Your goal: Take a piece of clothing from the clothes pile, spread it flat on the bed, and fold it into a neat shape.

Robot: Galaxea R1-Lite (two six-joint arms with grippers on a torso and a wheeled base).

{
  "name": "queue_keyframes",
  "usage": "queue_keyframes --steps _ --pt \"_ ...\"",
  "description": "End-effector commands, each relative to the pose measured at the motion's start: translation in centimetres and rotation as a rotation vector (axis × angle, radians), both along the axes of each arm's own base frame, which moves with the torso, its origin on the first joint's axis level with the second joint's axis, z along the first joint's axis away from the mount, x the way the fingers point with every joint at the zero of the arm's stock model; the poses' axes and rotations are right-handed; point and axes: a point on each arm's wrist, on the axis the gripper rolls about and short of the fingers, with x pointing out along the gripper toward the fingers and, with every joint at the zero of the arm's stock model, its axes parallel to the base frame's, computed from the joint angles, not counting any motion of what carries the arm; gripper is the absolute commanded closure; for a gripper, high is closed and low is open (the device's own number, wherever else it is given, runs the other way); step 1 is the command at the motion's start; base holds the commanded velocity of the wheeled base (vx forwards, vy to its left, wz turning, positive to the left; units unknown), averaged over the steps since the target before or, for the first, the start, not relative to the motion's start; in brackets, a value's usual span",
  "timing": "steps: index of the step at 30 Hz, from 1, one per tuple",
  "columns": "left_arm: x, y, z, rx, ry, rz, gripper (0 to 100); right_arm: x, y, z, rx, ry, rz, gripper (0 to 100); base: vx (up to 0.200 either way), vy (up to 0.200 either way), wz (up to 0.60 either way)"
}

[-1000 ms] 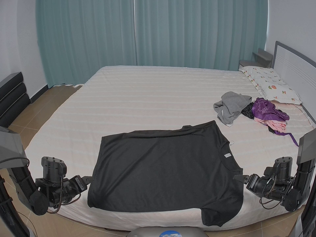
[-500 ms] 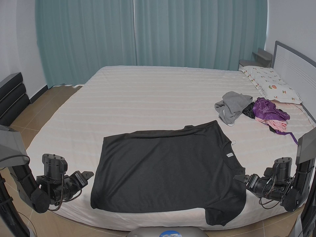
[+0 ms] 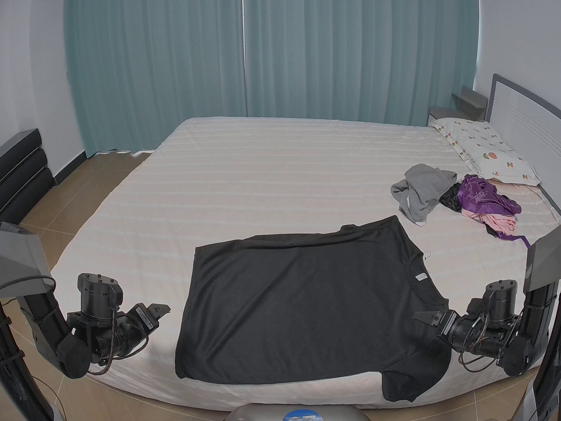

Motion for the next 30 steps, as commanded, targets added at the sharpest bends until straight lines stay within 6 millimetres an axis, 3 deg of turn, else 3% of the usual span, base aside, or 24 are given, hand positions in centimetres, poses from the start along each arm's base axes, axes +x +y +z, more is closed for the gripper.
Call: queue_keyframes --steps 1,8,14,26,30 --pt "0.1 -0.1 0.0 -0.002 0.0 -0.001 0 -0.4 -0.1 -0.1 -0.003 0.019 0.0 0 0.0 0.0 0.0" --pt "0.2 -0.8 0.0 -0.028 -0.003 -0.007 0 -0.4 0.0 -0.2 -0.003 0.022 0.001 0 0.0 0.0 0.0" --pt "0.1 -1.0 -0.2 -0.03 0.005 -0.013 0 -0.4 0.0 -0.2 -0.003 0.022 0.001 0 0.0 -0.2 0.0" --pt "0.4 -1.1 0.3 -0.056 -0.017 0.013 0 -0.5 0.1 -0.3 -0.004 0.028 0.008 0 0.0 0.0 0.0" --pt "0.4 -1.2 0.2 -0.055 -0.013 0.008 0 -0.5 0.3 -0.4 -0.006 0.034 0.016 0 0.2 0.0 0.0"
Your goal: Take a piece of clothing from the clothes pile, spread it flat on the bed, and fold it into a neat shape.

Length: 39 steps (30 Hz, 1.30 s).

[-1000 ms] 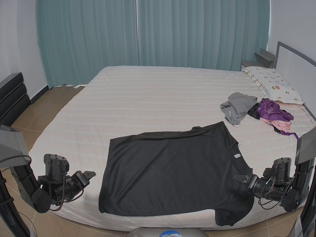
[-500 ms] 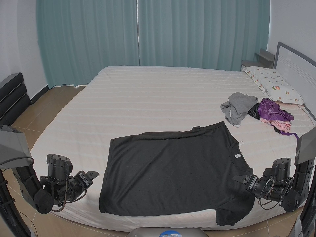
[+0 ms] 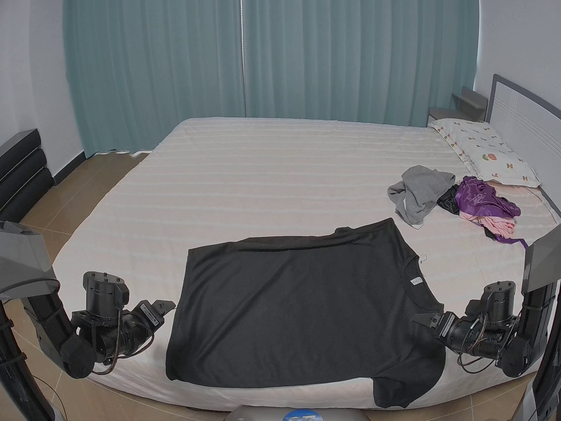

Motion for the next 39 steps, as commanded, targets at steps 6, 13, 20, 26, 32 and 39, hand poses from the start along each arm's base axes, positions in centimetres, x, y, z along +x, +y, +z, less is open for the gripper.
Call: queue_keyframes --steps 6,13,20,26,32,39 --pt "0.3 -0.3 0.1 -0.005 -0.013 -0.018 0 -0.4 0.0 -0.1 0.0 0.009 0.002 0 0.067 0.0 0.0" --pt "2.9 -0.6 1.2 -0.024 -0.087 -0.017 0 -0.3 0.0 0.0 0.009 0.003 -0.004 0 0.0 0.0 0.0" --pt "10.5 -1.2 0.4 -0.011 -0.104 -0.016 0 -0.3 0.0 0.1 0.017 0.0 -0.012 0 0.0 0.0 0.0" --pt "16.5 -1.2 -3.1 0.09 -0.076 -0.083 0 -0.3 0.0 0.0 0.021 0.001 -0.016 0 0.0 0.0 0.0" --pt "22.2 -1.1 -4.3 0.088 -0.104 -0.06 0 -0.3 0.0 0.0 0.021 0.006 -0.017 0 0.0 0.0 0.0" --pt "24.7 -0.3 -6.1 0.109 -0.077 -0.036 0 -0.3 0.0 -0.3 0.018 0.02 -0.016 0 0.0 0.0 0.0"
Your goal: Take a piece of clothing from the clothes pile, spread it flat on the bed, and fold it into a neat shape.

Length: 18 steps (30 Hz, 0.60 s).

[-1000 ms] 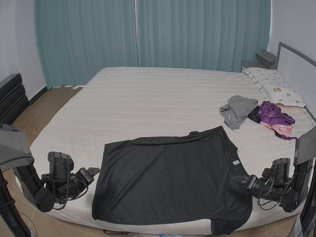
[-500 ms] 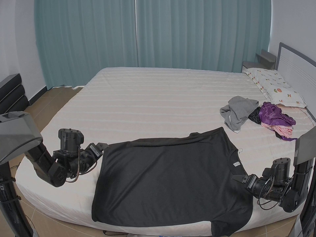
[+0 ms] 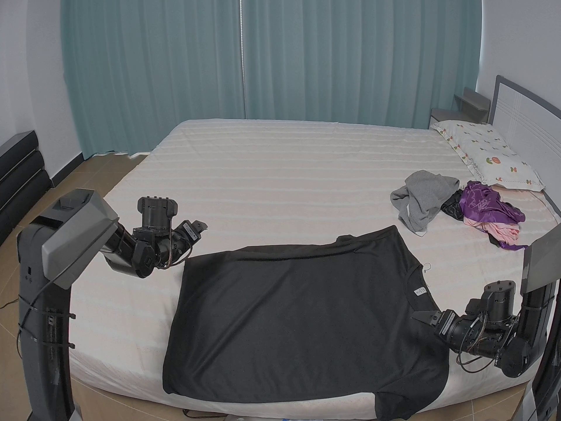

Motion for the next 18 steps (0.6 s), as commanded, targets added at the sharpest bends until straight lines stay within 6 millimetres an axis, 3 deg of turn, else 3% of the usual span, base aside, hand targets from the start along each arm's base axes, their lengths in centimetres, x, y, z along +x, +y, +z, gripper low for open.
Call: queue_keyframes --steps 1,17,18 --pt "2.53 1.11 -5.77 0.041 0.102 0.023 0 -0.44 -0.05 -0.38 -0.004 0.031 0.001 0 0.0 0.0 0.0" --pt "3.06 0.6 -5.74 0.038 0.09 0.013 0 -0.44 -0.05 -0.69 -0.007 0.045 0.001 0 0.0 0.0 0.0" --pt "3.06 0.6 -5.74 0.038 0.09 0.013 100 -0.44 -0.05 -0.69 -0.007 0.045 0.001 0 0.0 0.0 0.0"
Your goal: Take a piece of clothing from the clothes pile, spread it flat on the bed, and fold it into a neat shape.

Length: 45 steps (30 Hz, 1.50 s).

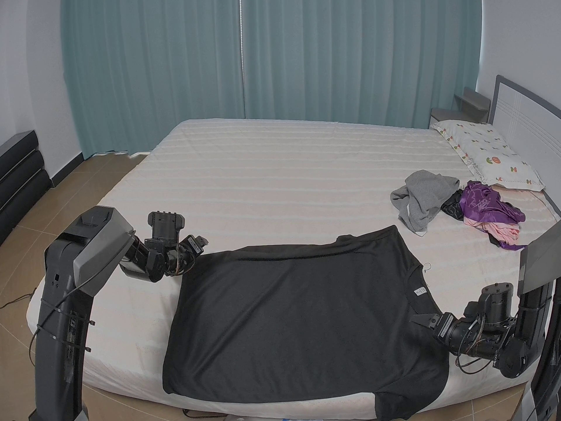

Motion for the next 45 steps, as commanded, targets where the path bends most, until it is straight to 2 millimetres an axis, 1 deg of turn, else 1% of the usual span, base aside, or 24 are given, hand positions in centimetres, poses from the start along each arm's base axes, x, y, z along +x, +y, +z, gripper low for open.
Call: queue_keyframes --steps 1,9,10,11,12,14,15,16,17,18,22,23,24,25,26,27,31,33,35,36,37,39,41,45 --pt "0.0 -0.2 -0.7 0.001 0.011 -0.004 100 -0.4 -0.1 -0.1 -0.003 0.019 0.001 0 0.0 0.0 0.0" --pt "0.9 0.2 0.3 -0.001 -0.036 0.039 100 0.0 0.1 0.3 0.002 -0.041 0.005 0 0.0 0.0 0.0" --pt "1.2 0.2 0.8 -0.009 -0.061 0.065 100 0.1 0.5 0.3 -0.001 -0.047 0.022 0 0.0 0.0 0.0" --pt "1.2 0.2 0.8 -0.009 -0.061 0.065 100 0.1 0.5 0.3 -0.001 -0.047 0.022 0 0.0 0.0 0.0" --pt "1.7 0.2 1.5 -0.031 -0.091 0.098 100 1.0 1.1 0.3 0.003 -0.079 0.035 0 0.0 0.0 0.0" --pt "1.8 0.2 1.6 -0.035 -0.096 0.104 100 1.4 1.1 0.3 0.003 -0.09 0.035 0 0.0 0.0 0.0" --pt "2.0 0.4 2.1 -0.054 -0.109 0.122 100 2.8 1.4 -0.3 -0.003 -0.117 0.037 0 0.0 0.0 0.0" --pt "2.1 0.5 2.1 -0.06 -0.114 0.127 100 3.7 1.5 -0.7 -0.007 -0.131 0.038 0 0.0 0.0 0.0" --pt "2.1 0.5 2.1 -0.061 -0.113 0.128 100 3.9 1.6 -0.8 -0.009 -0.135 0.038 0 0.0 0.0 0.0" --pt "2.2 0.6 2.3 -0.065 -0.122 0.131 100 5.5 1.6 -1.0 -0.014 -0.18 0.035 0 0.0 0.0 0.0" --pt "2.3 0.7 2.3 -0.064 -0.127 0.135 100 9.4 1.5 -0.6 -0.032 -0.244 0.024 0 0.0 0.0 0.0" --pt "2.3 0.7 2.3 -0.064 -0.127 0.135 100 9.4 1.5 -0.6 -0.032 -0.244 0.024 0 0.0 0.0 0.0" --pt "2.3 0.6 2.1 -0.065 -0.126 0.132 100 11.8 1.3 -0.3 -0.044 -0.248 0.01 0 0.0 0.0 0.0" --pt "2.3 0.6 2.1 -0.065 -0.126 0.132 100 11.8 1.3 -0.3 -0.044 -0.248 0.01 0 0.0 0.0 0.0" --pt "2.3 0.6 2.1 -0.069 -0.125 0.131 100 13.7 0.9 -0.1 -0.056 -0.246 -0.006 0 0.0 0.0 0.0" --pt "2.3 0.6 2.1 -0.069 -0.127 0.131 100 15.3 0.6 -0.4 -0.067 -0.234 -0.03 0 0.0 0.0 0.0" --pt "2.3 0.5 1.8 -0.068 -0.122 0.131 100 18.1 0.7 -1.6 -0.112 -0.231 -0.089 0 0.0 0.0 0.0" --pt "2.3 0.5 1.8 -0.069 -0.121 0.132 100 19.2 0.7 -1.6 -0.122 -0.242 -0.097 0 0.0 0.0 0.0" --pt "2.3 0.5 1.8 -0.07 -0.121 0.133 100 19.7 0.5 -1.6 -0.132 -0.235 -0.095 0 0.0 0.0 0.0" --pt "2.3 0.6 1.8 -0.073 -0.122 0.132 100 20.4 0.3 -1.5 -0.154 -0.23 -0.089 0 0.0 0.0 0.0" --pt "2.3 0.6 1.8 -0.073 -0.122 0.132 100 20.4 0.3 -1.5 -0.154 -0.23 -0.089 0 0.0 0.0 0.0" --pt "2.3 0.4 1.5 -0.073 -0.112 0.127 100 21.4 -0.3 -2.2 -0.183 -0.214 -0.089 0 0.0 0.0 0.0" --pt "2.3 0.3 1.0 -0.067 -0.107 0.126 100 22.0 -0.7 -2.8 -0.188 -0.206 -0.097 0 0.0 0.0 0.0" --pt "2.5 0.2 0.8 -0.069 -0.122 0.127 100 23.3 -0.9 -3.1 -0.192 -0.222 -0.109 0 0.0 0.0 0.0"
